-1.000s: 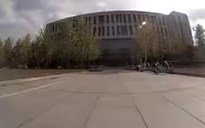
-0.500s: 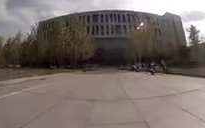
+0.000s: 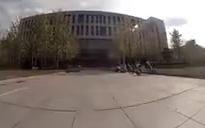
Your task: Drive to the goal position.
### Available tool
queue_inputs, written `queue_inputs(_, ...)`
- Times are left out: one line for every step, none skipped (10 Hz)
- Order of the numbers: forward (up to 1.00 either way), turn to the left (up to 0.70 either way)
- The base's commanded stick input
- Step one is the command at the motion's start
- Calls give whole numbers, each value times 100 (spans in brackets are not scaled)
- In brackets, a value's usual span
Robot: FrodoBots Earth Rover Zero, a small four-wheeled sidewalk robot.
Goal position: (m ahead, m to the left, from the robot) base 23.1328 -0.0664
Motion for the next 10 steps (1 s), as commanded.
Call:
queue_inputs(100, 0)
queue_inputs(100, 0)
queue_inputs(100, 0)
queue_inputs(100, 0)
queue_inputs(100, 0)
queue_inputs(100, 0)
queue_inputs(100, 0)
queue_inputs(100, 0)
queue_inputs(100, 0)
queue_inputs(100, 0)
